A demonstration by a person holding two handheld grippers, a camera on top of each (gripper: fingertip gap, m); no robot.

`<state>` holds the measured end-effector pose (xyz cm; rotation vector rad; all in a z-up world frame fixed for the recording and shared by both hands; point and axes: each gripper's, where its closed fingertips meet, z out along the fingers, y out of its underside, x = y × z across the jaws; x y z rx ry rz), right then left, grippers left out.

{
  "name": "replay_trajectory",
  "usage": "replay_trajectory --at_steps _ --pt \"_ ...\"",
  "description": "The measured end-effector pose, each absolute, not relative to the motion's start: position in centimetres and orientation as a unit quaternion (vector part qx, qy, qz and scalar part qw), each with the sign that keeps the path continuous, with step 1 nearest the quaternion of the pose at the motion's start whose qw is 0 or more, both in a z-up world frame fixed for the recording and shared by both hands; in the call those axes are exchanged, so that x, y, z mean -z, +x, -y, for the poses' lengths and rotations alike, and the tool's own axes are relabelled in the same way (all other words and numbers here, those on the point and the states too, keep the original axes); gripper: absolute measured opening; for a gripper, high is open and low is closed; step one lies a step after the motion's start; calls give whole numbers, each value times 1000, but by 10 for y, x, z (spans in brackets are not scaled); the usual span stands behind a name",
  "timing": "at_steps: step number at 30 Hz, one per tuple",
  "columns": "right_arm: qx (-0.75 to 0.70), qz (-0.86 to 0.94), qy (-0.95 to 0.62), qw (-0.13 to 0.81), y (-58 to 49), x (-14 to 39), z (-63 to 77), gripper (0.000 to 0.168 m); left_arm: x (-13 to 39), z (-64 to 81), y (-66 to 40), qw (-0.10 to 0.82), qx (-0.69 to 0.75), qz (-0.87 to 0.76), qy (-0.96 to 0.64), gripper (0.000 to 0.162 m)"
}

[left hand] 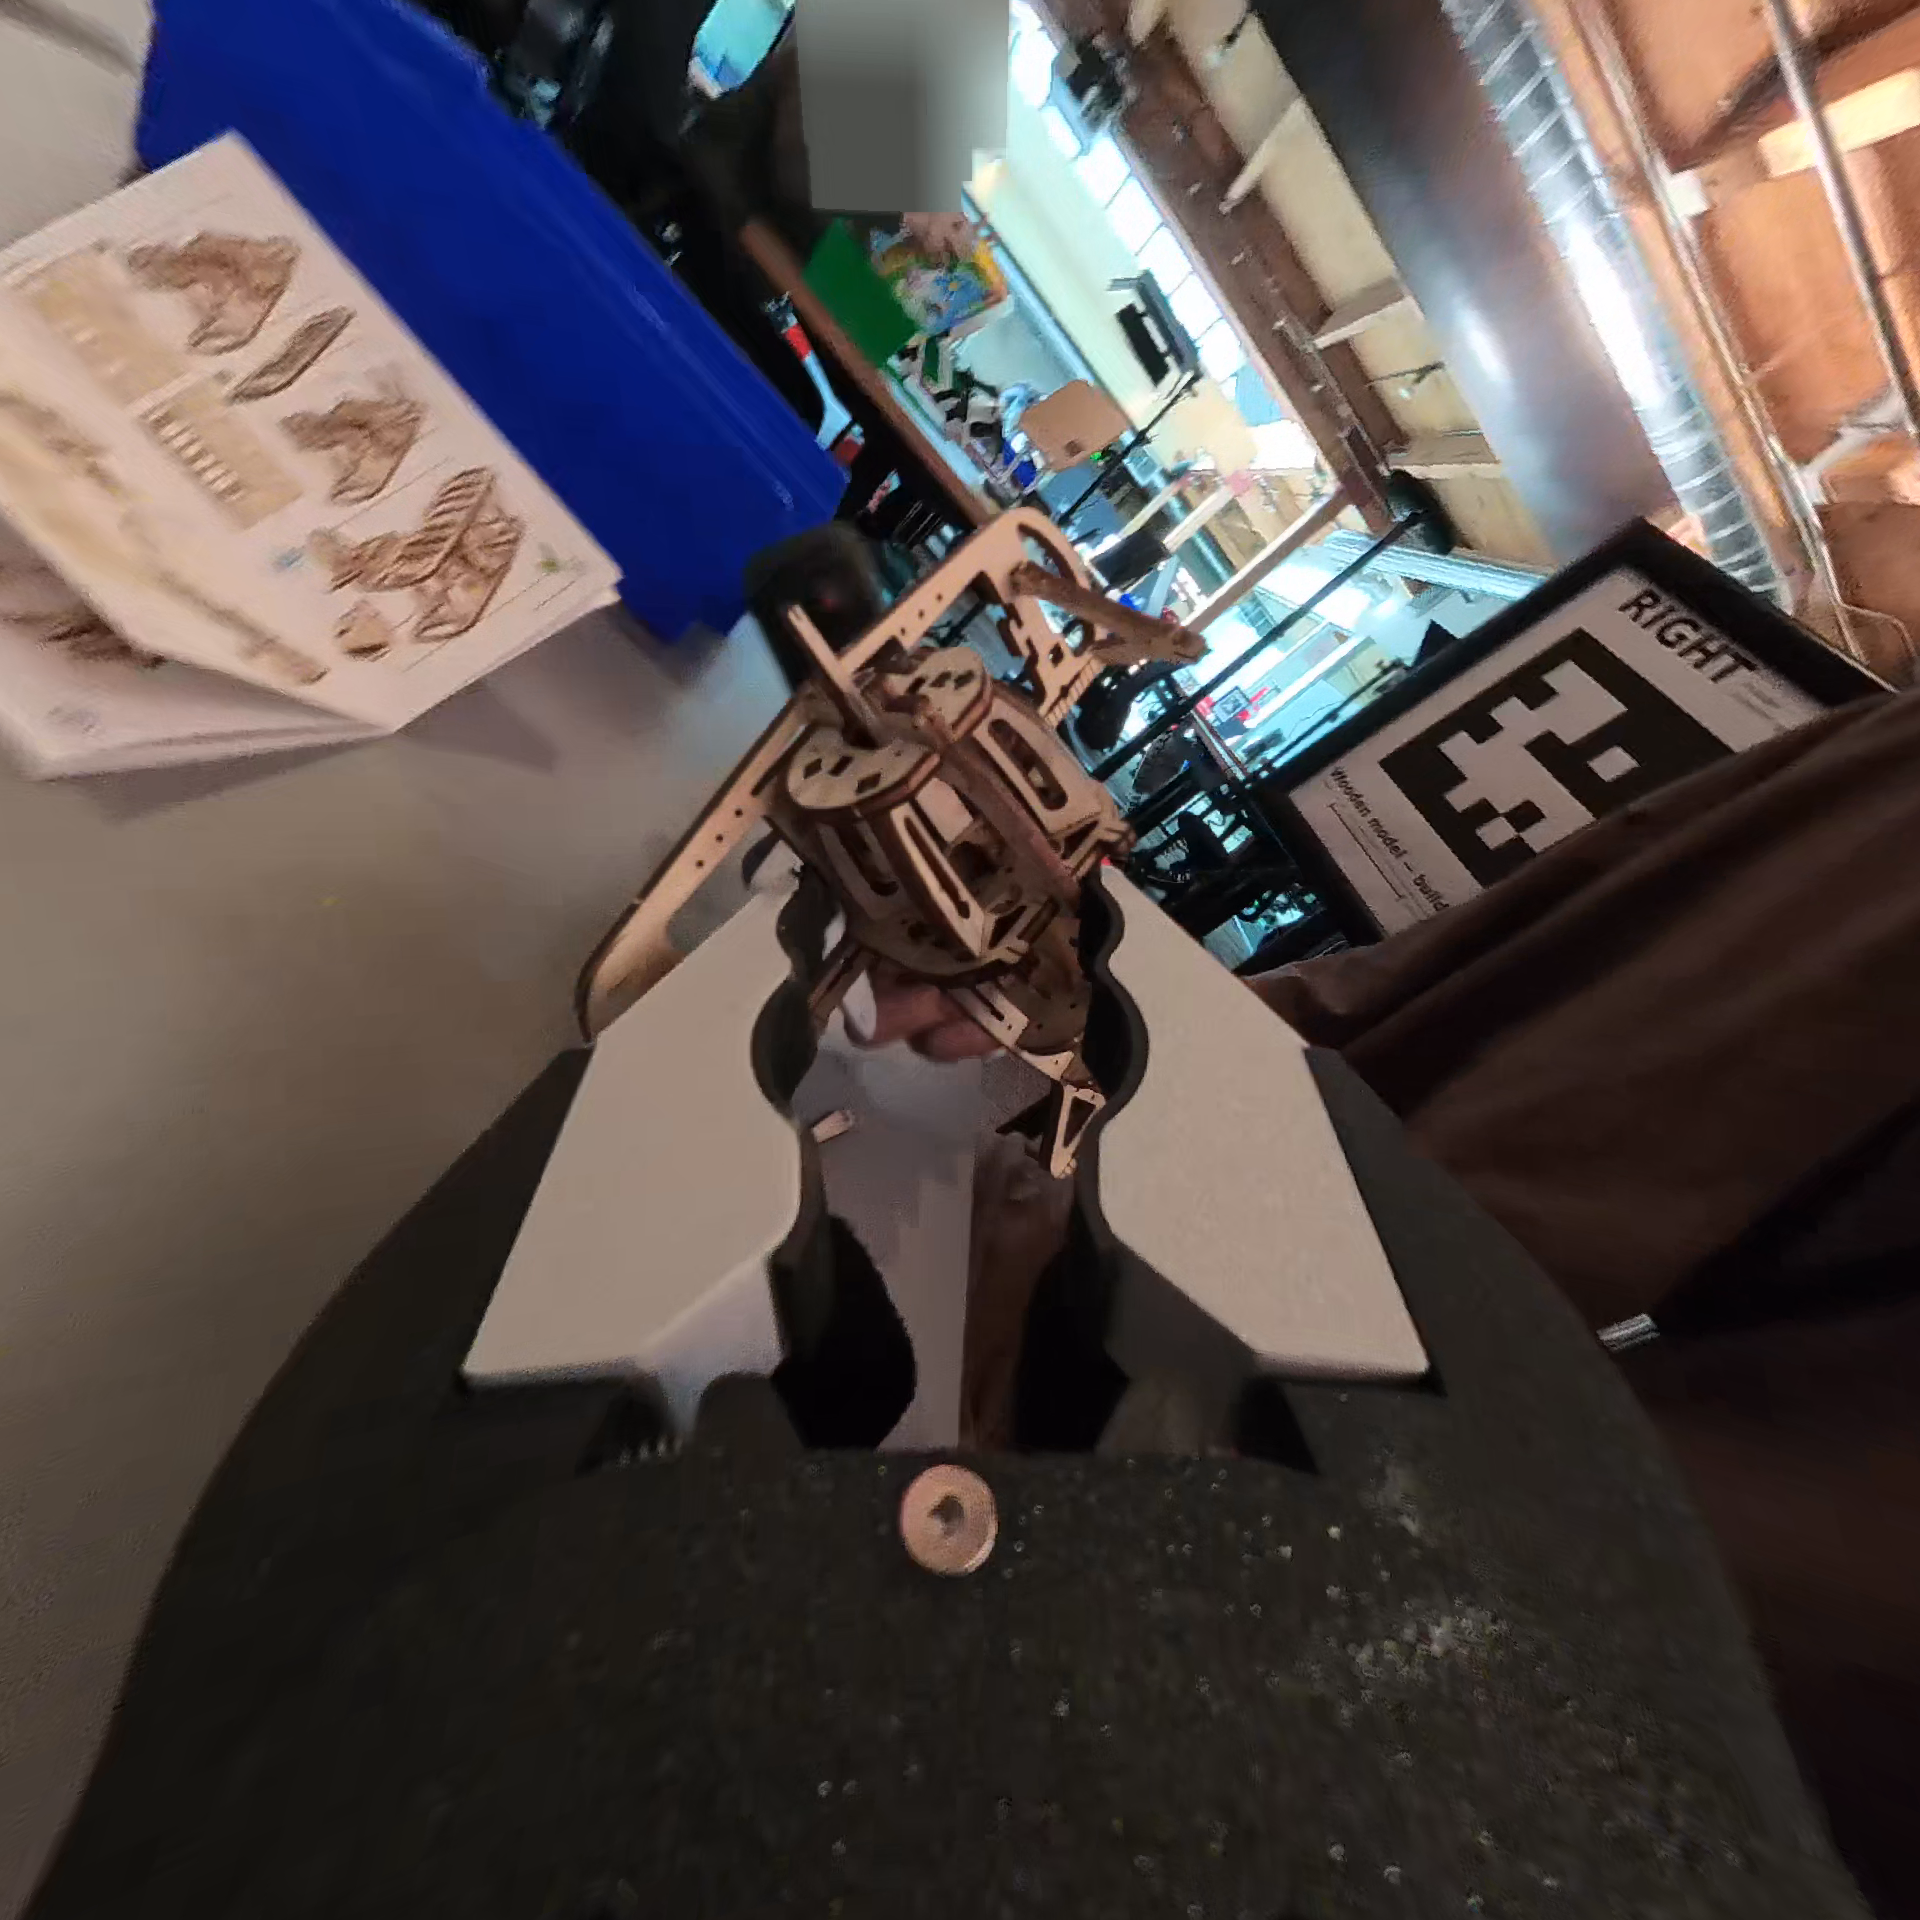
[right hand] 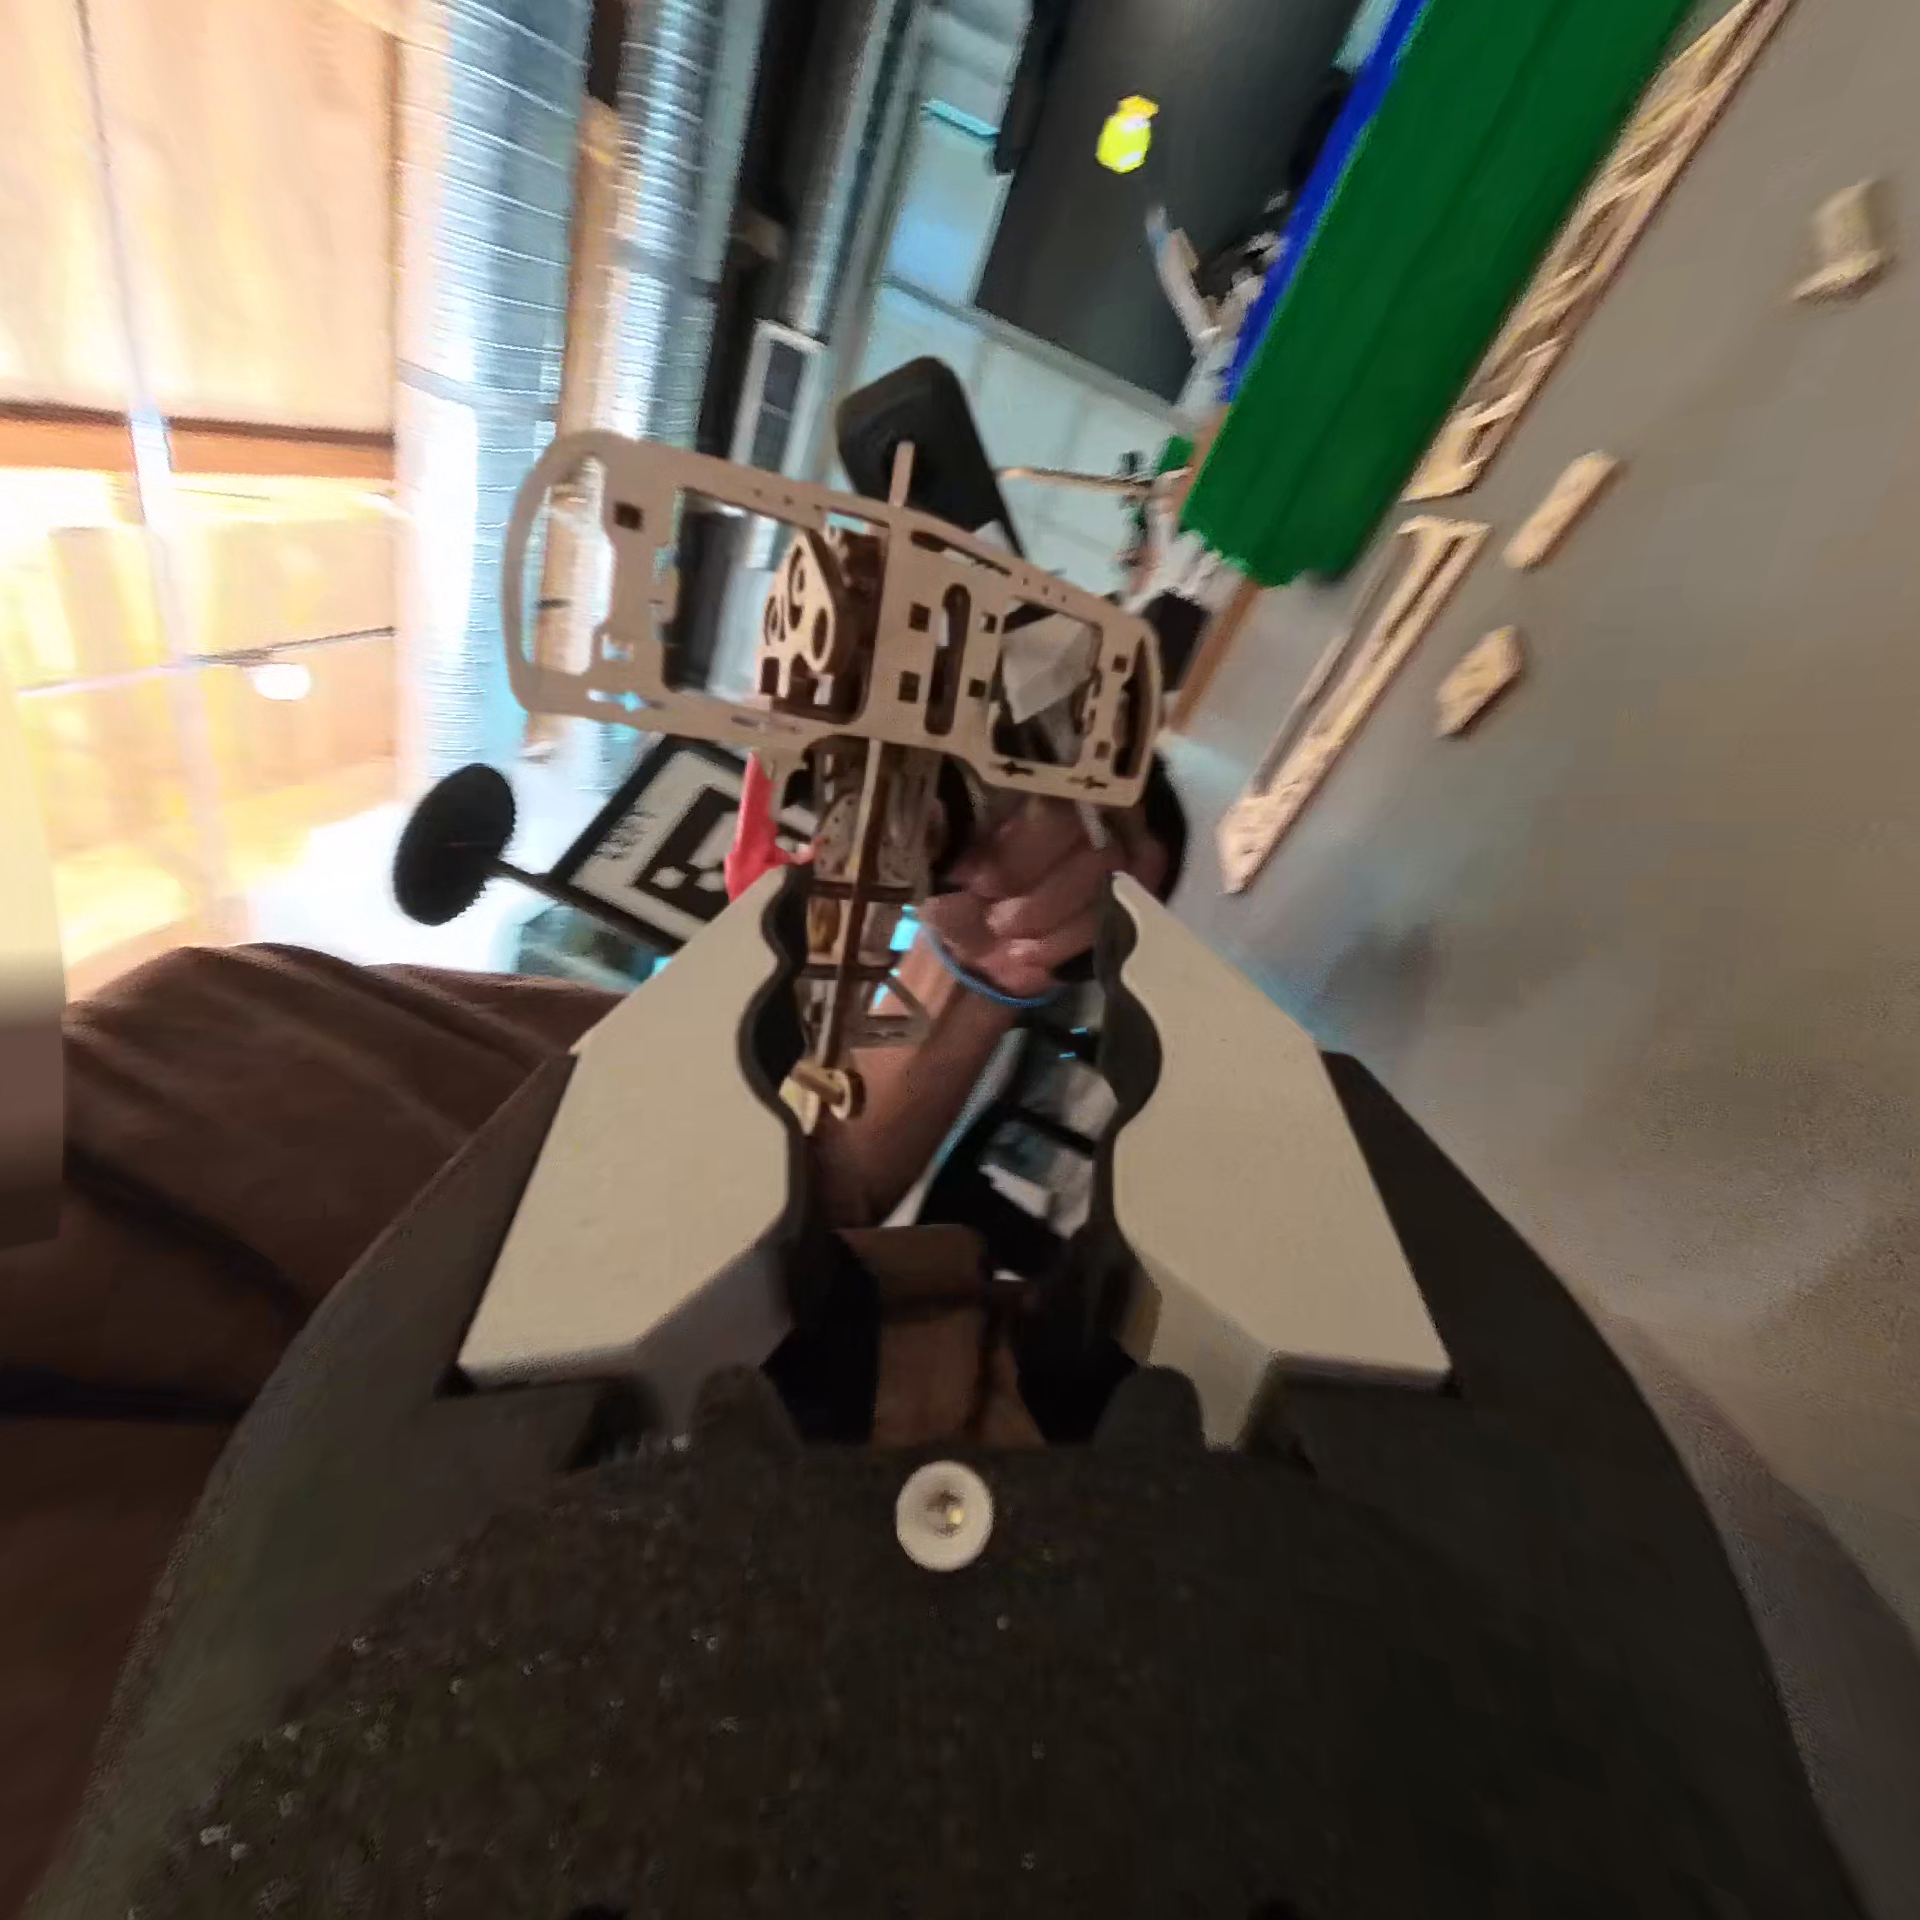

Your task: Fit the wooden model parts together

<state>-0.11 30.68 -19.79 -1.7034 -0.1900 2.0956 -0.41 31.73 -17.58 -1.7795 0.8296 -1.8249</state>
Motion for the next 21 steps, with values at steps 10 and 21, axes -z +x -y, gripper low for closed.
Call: replay_trajectory --at_steps 10,21 --pt "-832 101 -525 150 -19 164 -274 69 149 -289 -2 269 682 -376 -567 46" --pt "-816 146 -528 186 -23 148 -253 41 151 -267 4 288 664 -413 -553 47"
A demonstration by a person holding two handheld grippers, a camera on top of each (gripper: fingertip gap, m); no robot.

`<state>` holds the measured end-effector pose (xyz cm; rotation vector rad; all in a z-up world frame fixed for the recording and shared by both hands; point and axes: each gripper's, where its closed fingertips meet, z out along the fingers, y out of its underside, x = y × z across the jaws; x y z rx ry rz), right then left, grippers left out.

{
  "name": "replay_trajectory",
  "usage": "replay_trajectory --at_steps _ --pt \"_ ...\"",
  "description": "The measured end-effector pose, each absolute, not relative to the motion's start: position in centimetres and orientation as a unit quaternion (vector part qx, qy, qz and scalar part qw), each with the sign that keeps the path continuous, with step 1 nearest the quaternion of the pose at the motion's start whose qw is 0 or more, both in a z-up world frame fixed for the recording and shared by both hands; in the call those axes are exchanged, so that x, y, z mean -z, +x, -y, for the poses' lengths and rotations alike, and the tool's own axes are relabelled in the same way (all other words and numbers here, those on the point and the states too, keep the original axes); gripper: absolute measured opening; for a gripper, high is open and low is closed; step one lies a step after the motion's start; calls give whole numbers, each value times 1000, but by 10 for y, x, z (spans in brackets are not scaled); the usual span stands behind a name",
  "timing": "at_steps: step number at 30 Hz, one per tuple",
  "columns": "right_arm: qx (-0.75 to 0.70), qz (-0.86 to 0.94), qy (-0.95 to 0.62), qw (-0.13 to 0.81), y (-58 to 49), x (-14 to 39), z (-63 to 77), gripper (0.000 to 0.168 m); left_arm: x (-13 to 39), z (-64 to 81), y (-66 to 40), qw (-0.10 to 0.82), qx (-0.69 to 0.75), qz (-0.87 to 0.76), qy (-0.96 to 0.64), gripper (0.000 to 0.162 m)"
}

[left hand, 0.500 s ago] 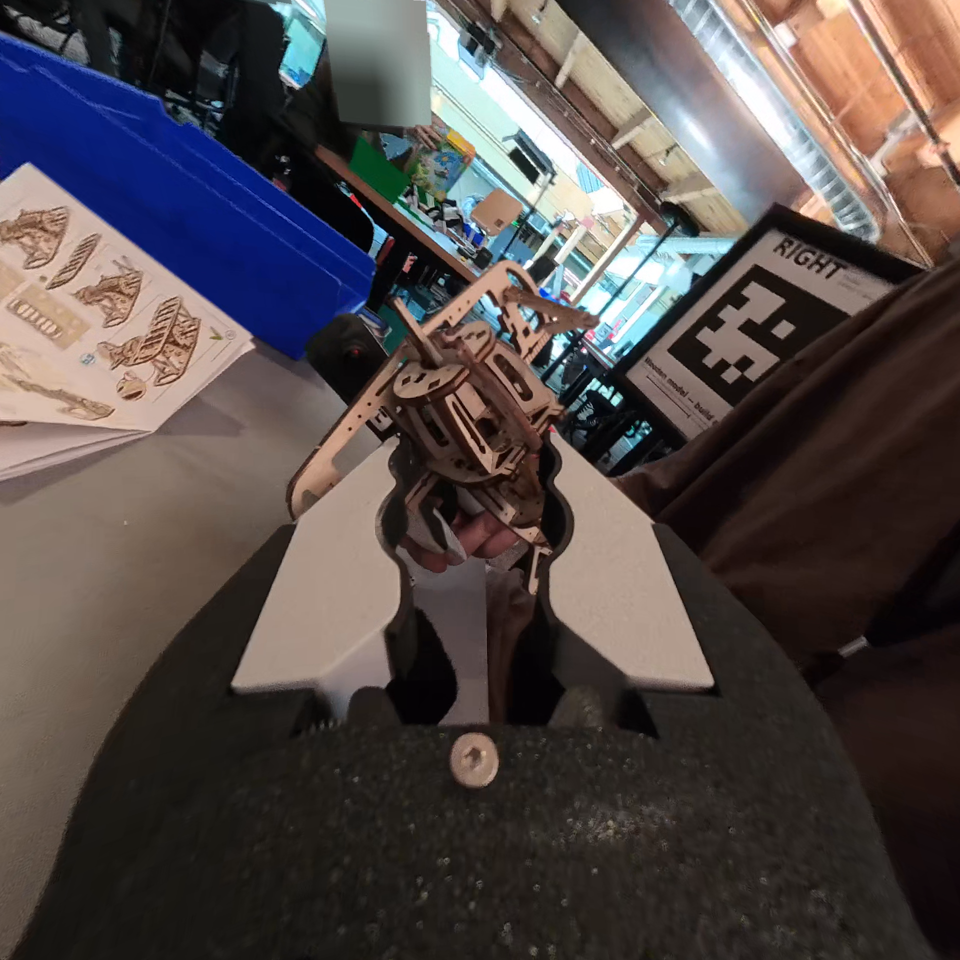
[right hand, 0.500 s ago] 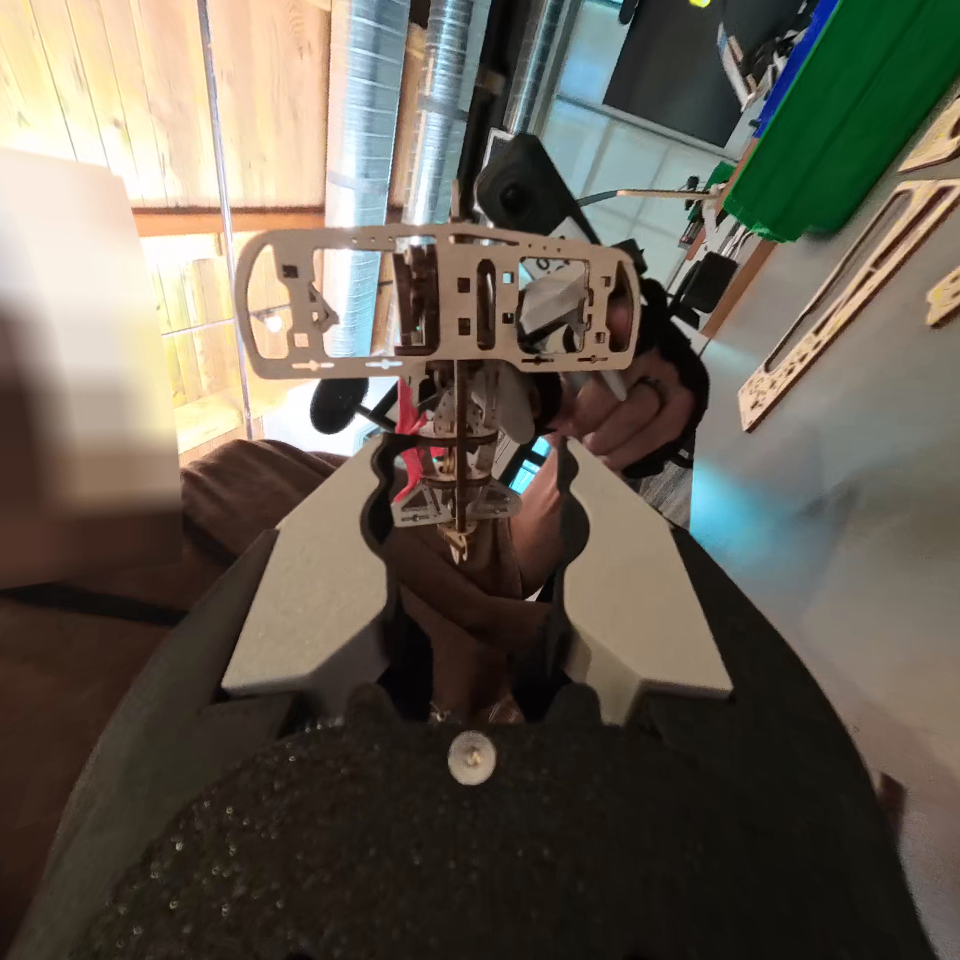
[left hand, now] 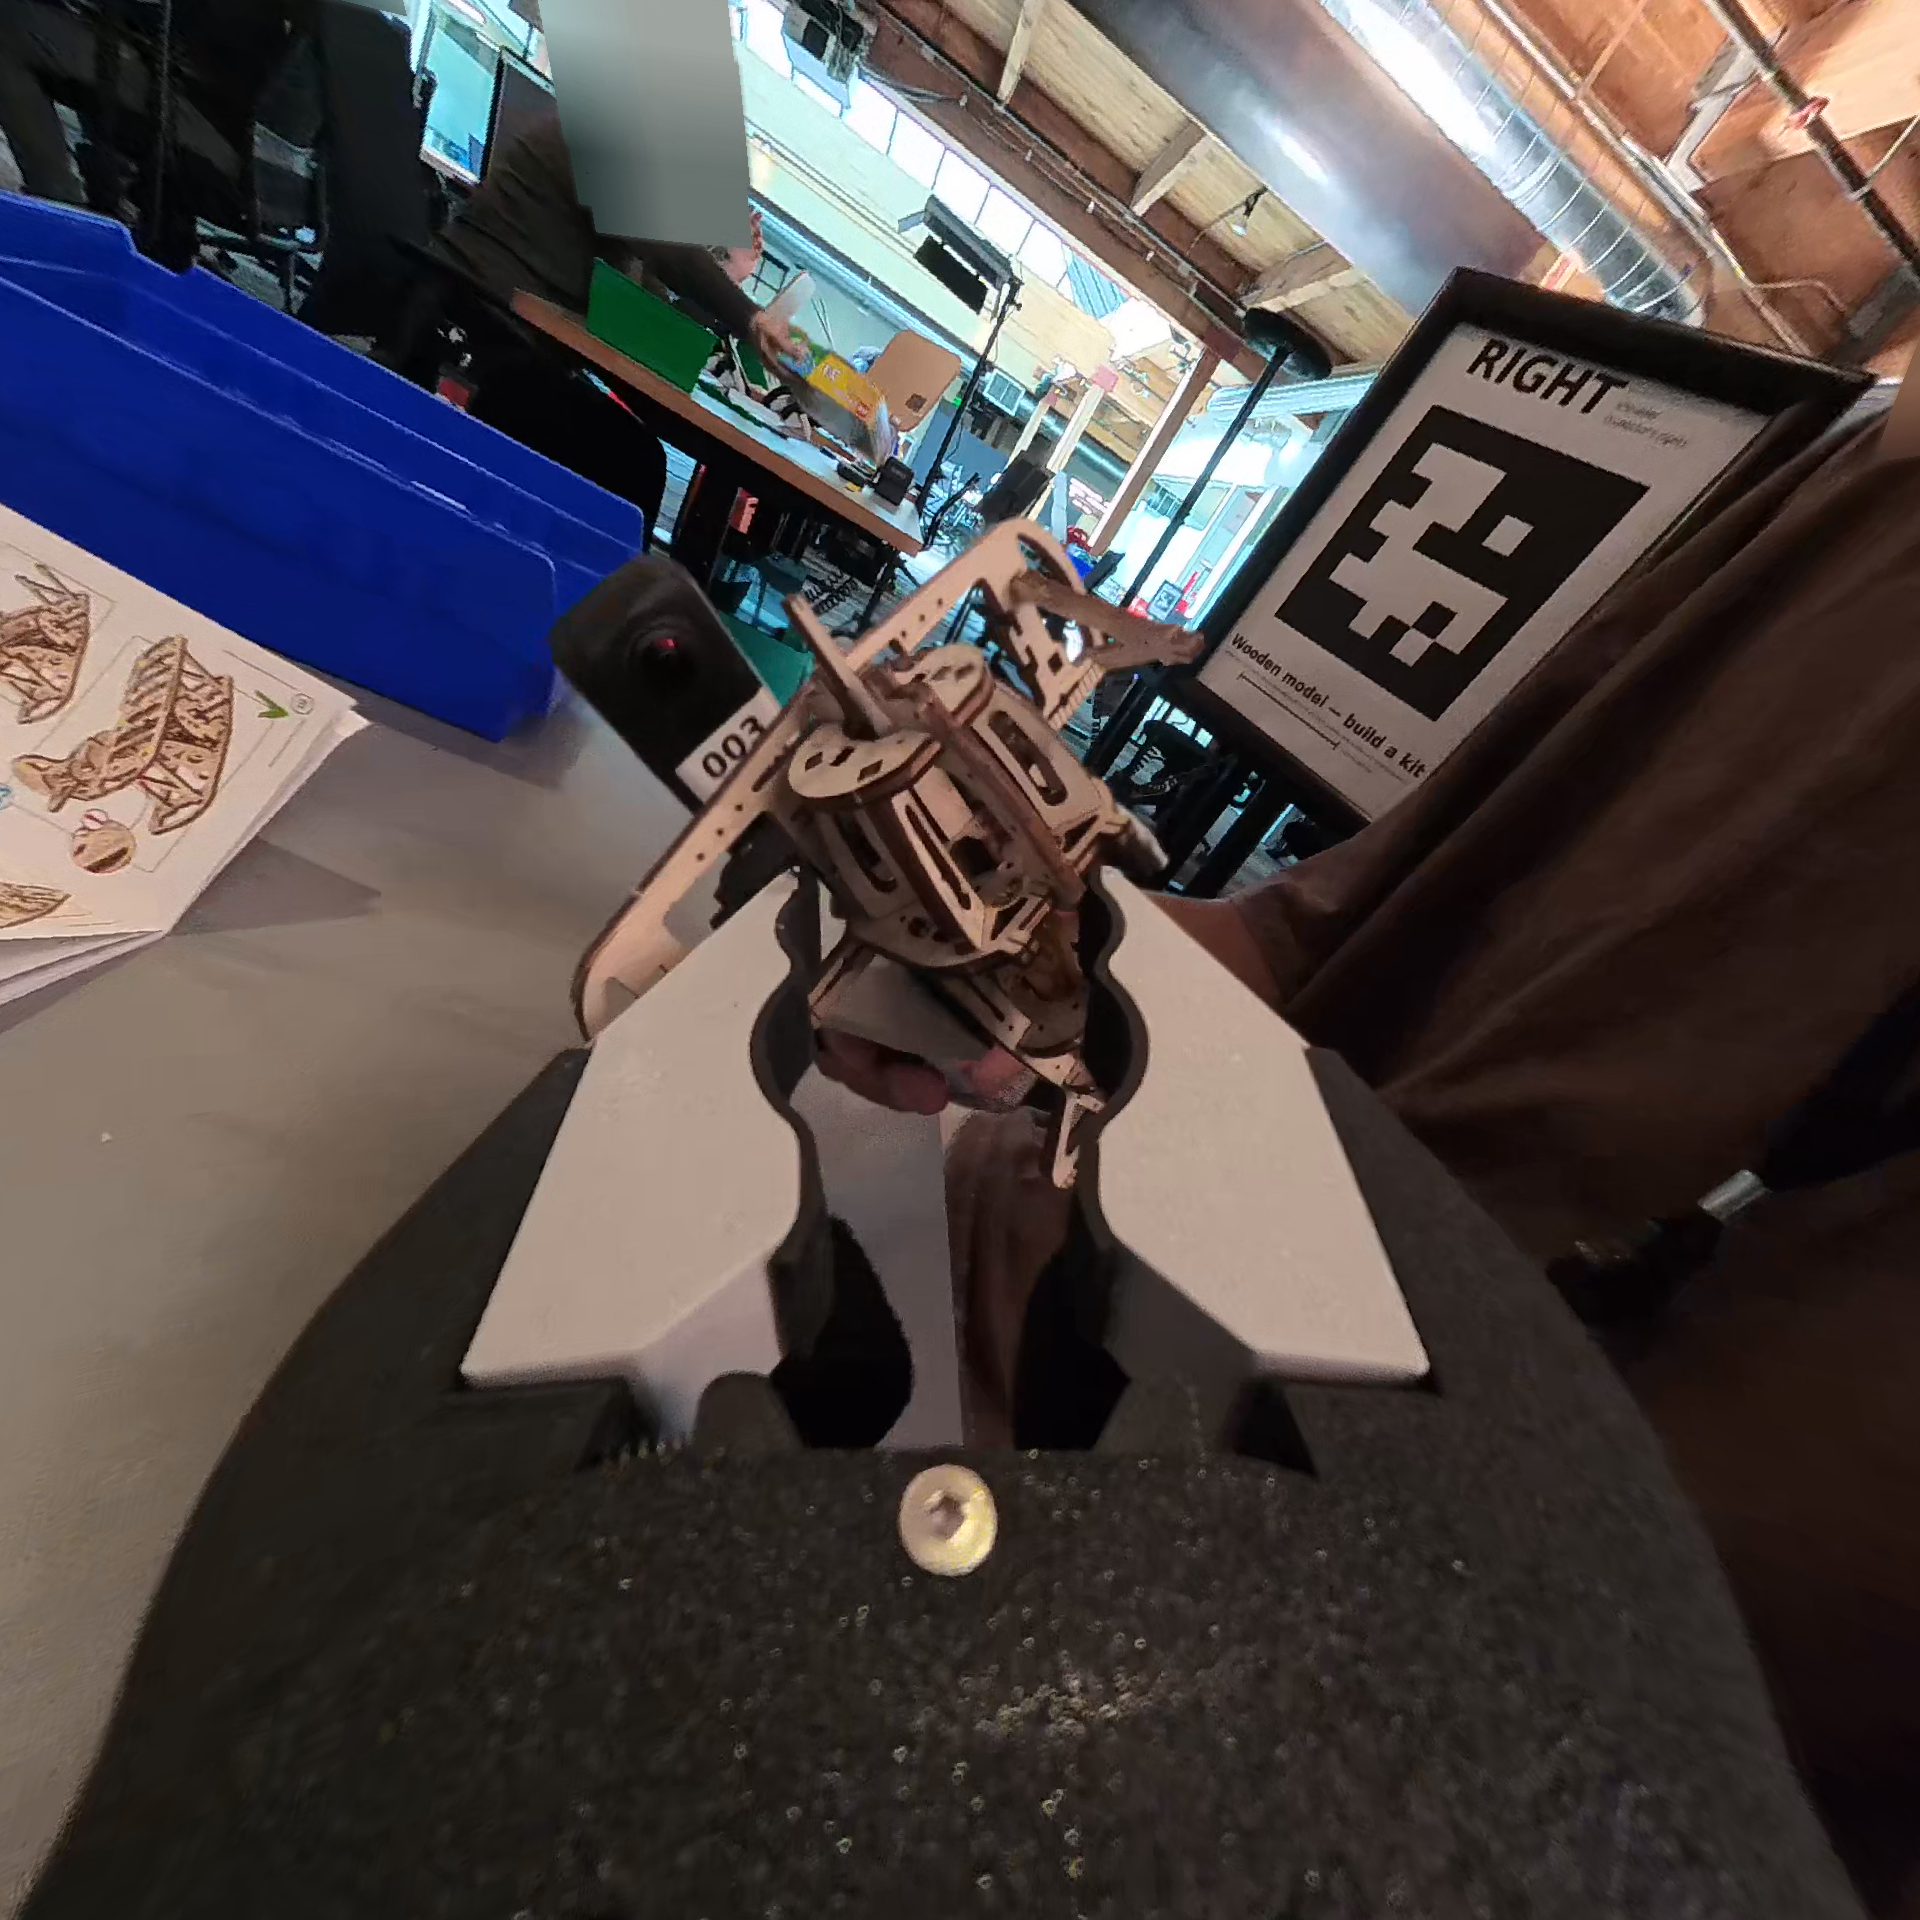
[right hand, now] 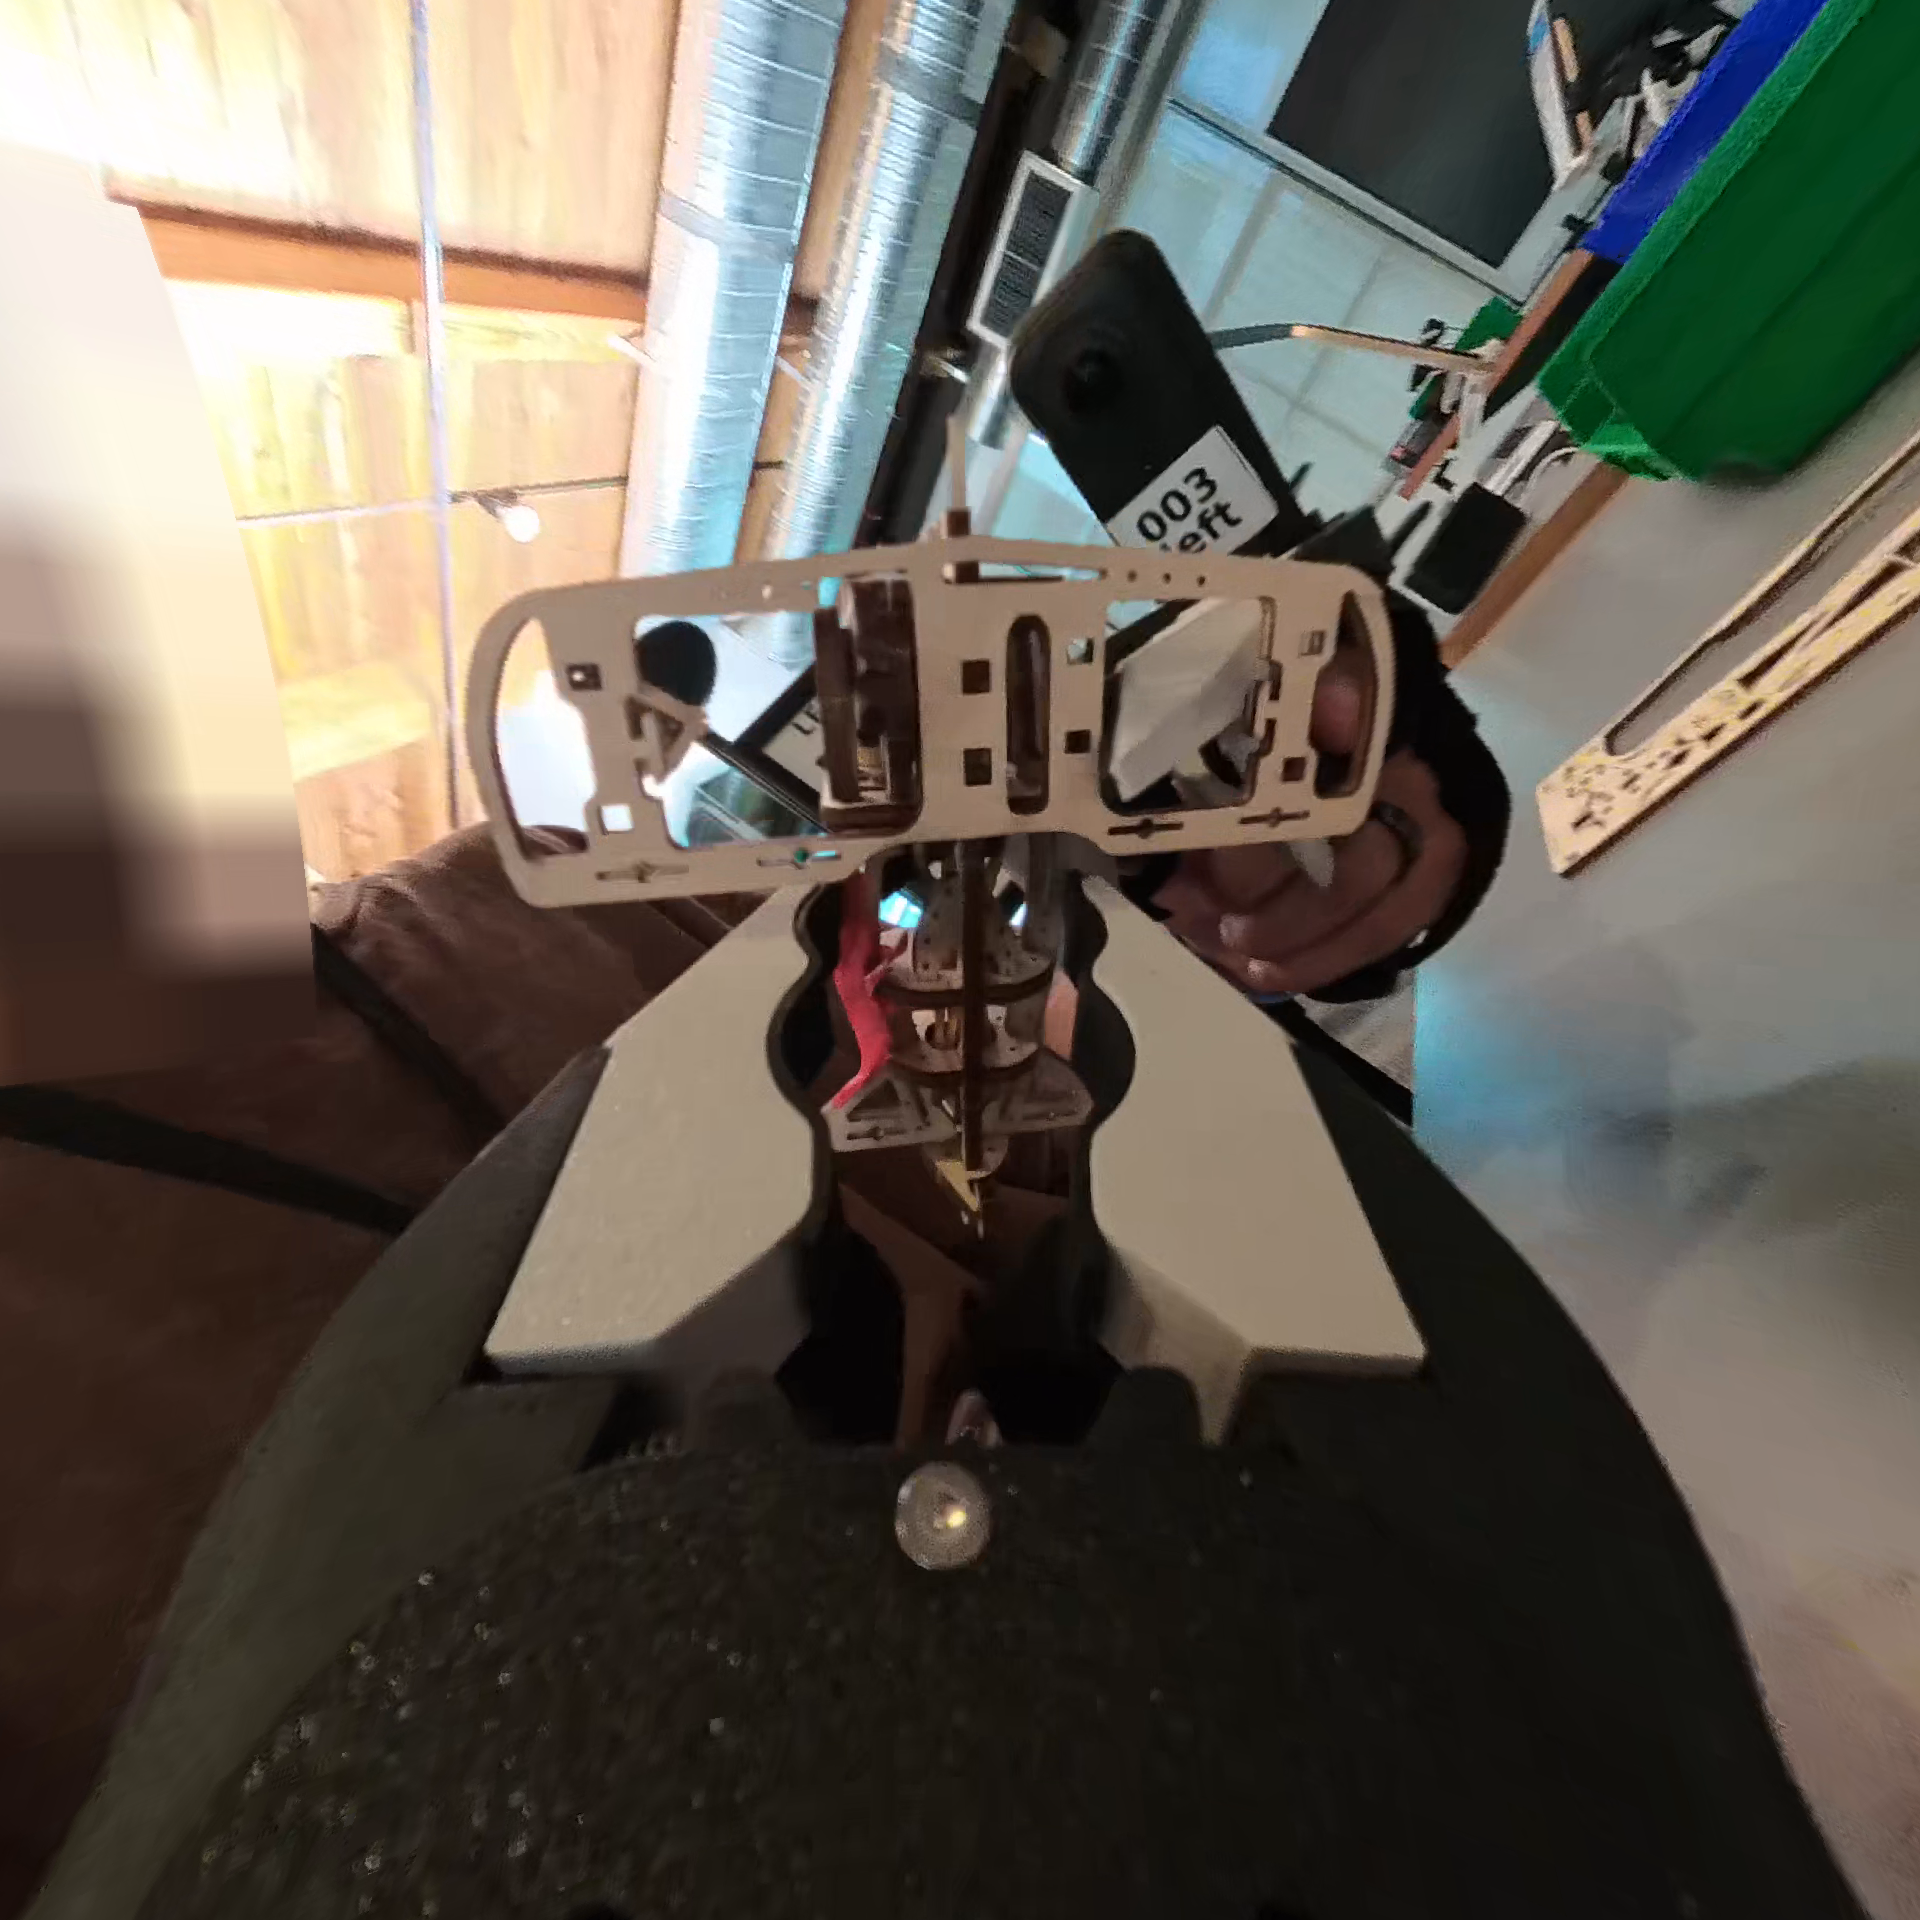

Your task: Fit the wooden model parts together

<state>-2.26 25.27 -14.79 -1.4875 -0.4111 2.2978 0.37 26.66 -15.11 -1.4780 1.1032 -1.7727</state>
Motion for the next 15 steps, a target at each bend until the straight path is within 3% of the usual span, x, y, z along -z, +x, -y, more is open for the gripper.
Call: replay_trajectory --at_steps 6,8,15 --pt "-716 178 -628 247 -11 170 -262 41 168 -268 3 257 638 -413 -597 52" --pt "-659 201 -672 272 -6 180 -267 41 167 -269 0 241 653 -402 -594 71" --pt "-464 274 -778 324 13 207 -279 41 177 -284 -14 236 633 -395 -622 70"
